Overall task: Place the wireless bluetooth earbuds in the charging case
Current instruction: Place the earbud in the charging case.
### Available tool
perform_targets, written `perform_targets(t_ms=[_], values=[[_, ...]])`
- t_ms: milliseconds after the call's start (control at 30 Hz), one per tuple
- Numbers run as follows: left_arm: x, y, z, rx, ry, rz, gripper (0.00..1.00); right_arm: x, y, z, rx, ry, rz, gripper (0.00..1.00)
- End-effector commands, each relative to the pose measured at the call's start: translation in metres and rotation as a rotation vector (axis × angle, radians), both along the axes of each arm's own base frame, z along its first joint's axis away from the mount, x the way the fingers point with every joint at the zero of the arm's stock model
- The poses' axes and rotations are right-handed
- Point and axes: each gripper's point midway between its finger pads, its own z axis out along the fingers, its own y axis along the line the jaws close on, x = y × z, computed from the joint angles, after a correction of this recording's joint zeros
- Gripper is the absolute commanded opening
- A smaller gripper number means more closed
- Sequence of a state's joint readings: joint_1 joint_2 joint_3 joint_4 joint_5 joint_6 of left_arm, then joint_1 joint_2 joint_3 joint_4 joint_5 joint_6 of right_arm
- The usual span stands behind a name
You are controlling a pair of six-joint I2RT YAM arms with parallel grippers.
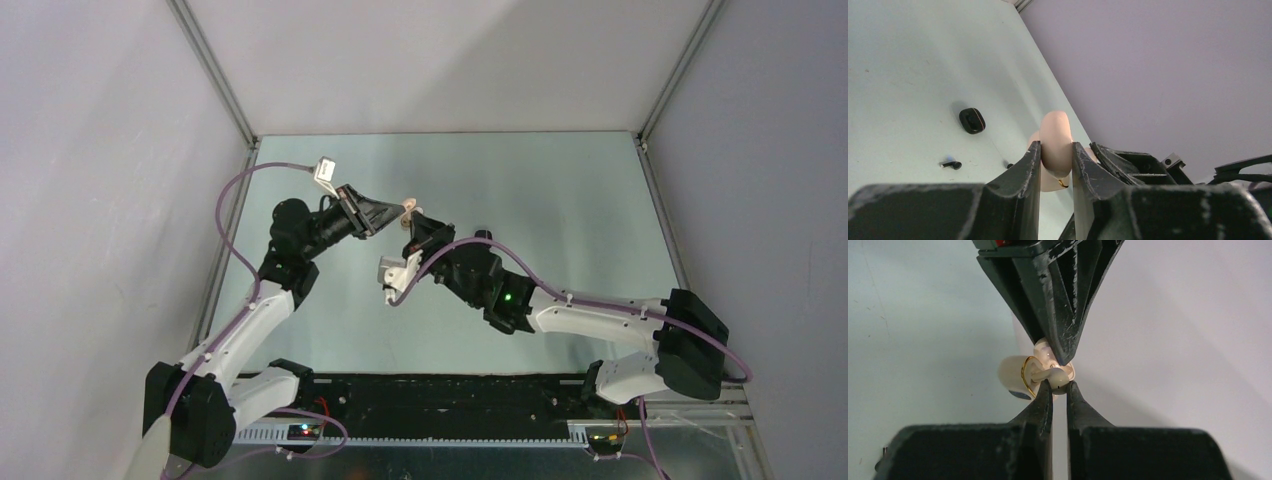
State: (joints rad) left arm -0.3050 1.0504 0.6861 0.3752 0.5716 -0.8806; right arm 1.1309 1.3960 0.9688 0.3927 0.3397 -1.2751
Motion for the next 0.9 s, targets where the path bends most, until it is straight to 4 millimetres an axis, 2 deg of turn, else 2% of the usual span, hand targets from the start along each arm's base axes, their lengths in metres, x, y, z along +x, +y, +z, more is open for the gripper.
perform_targets(t_ms=[0,367,867], values=[[-0.009,-0.003,0.03,-0.023,-0.127,-0.043,0.0,-0.004,-0.01,0.018,0.119,-0.074,0.012,0.0],[-0.012,-0.006,0.033,-0.031,-0.149,-0.068,0.0,-0.014,-0.013,0.031,0.205,-0.194,0.061,0.0],[-0.008,-0.006,0.026,-0.027,-0.128,-0.056,0.0,-0.024,-0.007,0.039,0.215,-0.224,0.101,0.0]])
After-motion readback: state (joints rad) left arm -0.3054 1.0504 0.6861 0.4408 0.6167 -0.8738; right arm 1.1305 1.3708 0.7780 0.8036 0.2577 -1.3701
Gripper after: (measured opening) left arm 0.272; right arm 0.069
